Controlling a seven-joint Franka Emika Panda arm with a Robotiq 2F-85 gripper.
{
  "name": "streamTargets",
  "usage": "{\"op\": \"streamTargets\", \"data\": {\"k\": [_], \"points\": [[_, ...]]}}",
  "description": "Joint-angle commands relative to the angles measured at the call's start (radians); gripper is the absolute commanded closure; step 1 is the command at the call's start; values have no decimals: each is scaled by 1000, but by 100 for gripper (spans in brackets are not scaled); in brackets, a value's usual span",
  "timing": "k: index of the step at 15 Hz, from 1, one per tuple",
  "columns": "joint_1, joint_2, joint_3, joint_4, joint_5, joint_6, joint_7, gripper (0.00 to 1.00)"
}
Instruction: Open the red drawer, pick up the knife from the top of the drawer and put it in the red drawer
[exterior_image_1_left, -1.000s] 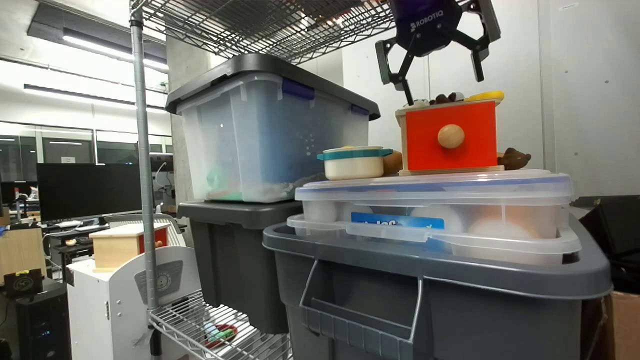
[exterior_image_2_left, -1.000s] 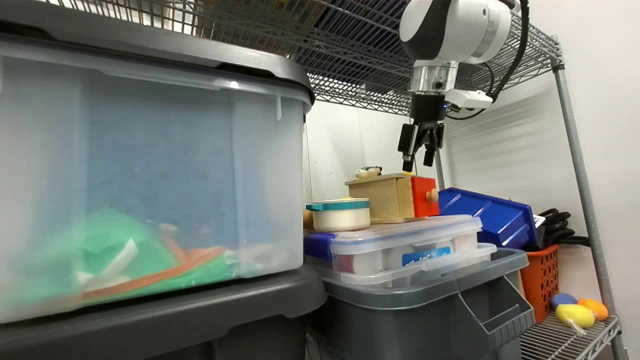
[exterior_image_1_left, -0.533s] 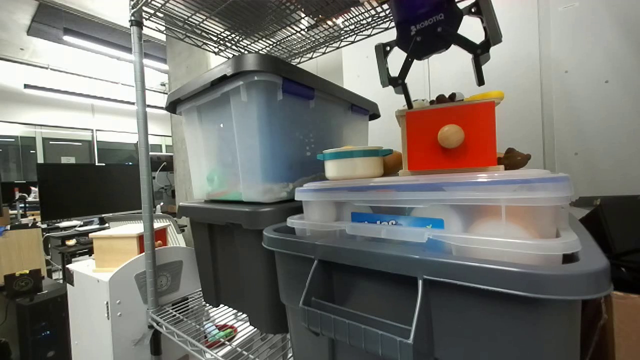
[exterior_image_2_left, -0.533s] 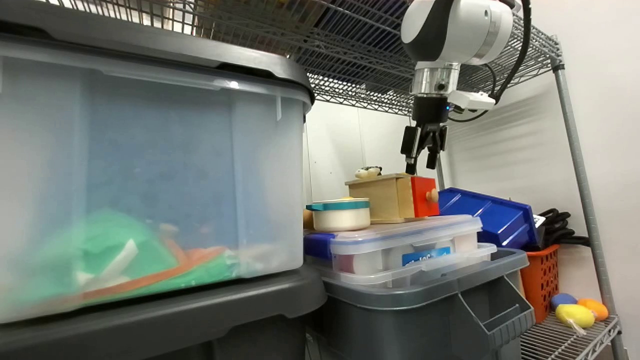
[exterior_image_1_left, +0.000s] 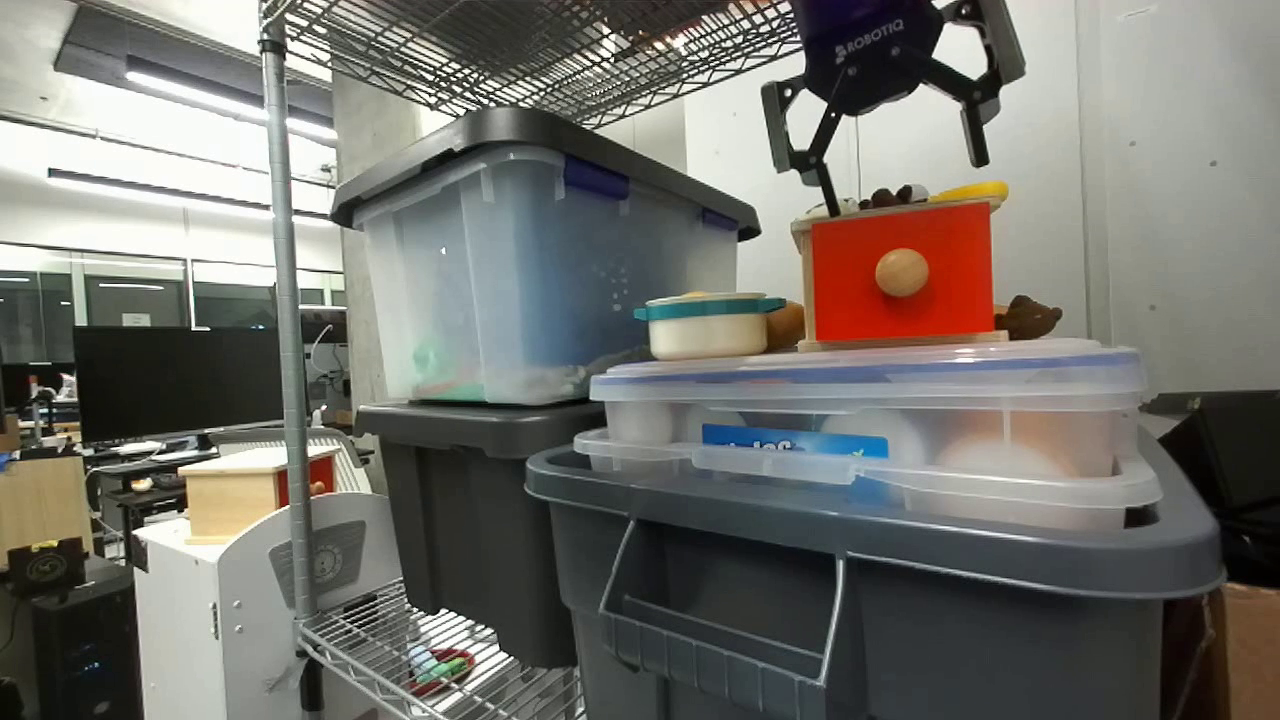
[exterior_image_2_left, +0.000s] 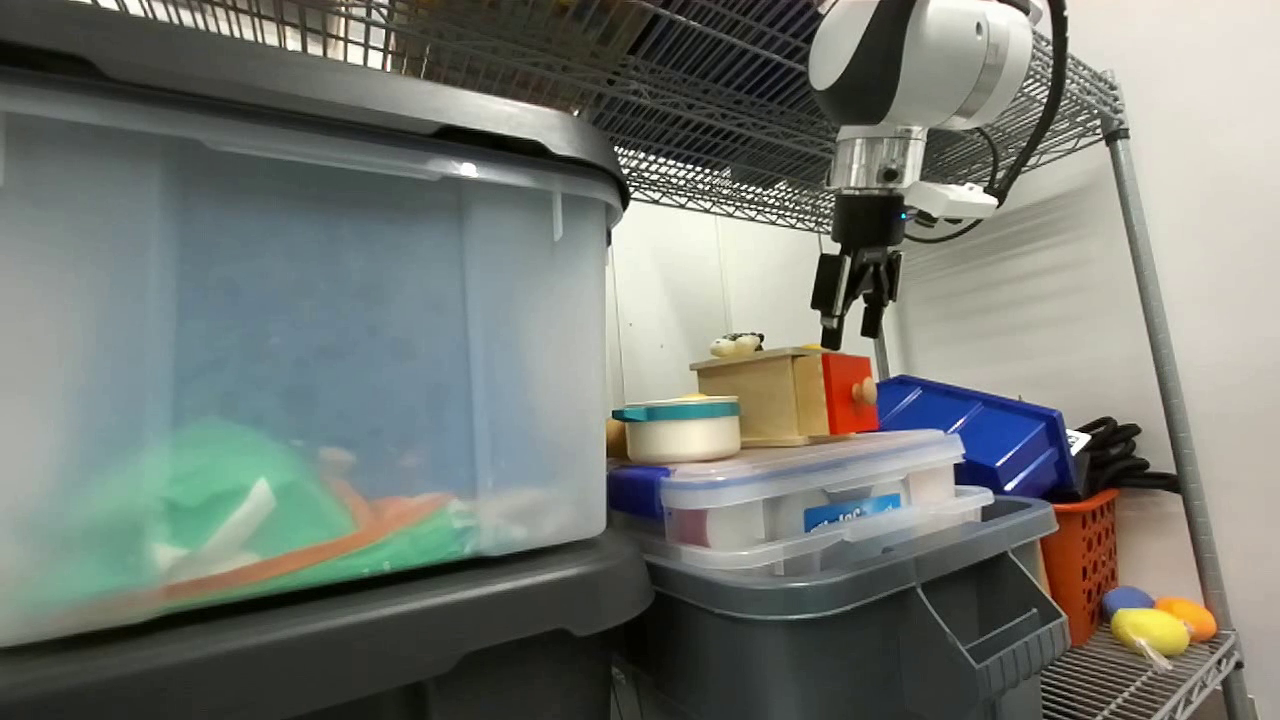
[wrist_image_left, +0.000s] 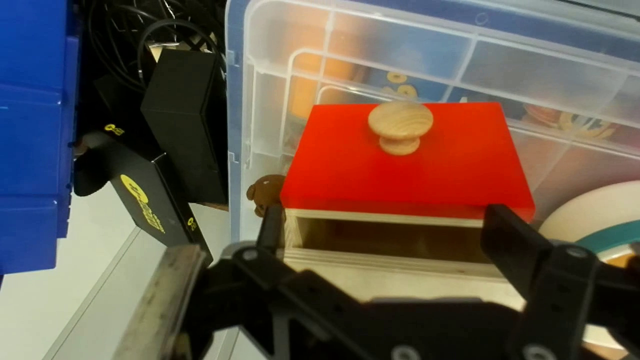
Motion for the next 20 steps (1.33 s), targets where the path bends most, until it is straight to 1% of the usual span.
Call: {"op": "streamTargets", "data": {"k": [1, 9, 20], "points": [[-1, -5, -9, -3, -21, -21, -23, 0], [0, -6, -8, -14, -21, -31, -46, 0], [26, -26, 14, -46, -17, -34, -46, 0]]}}
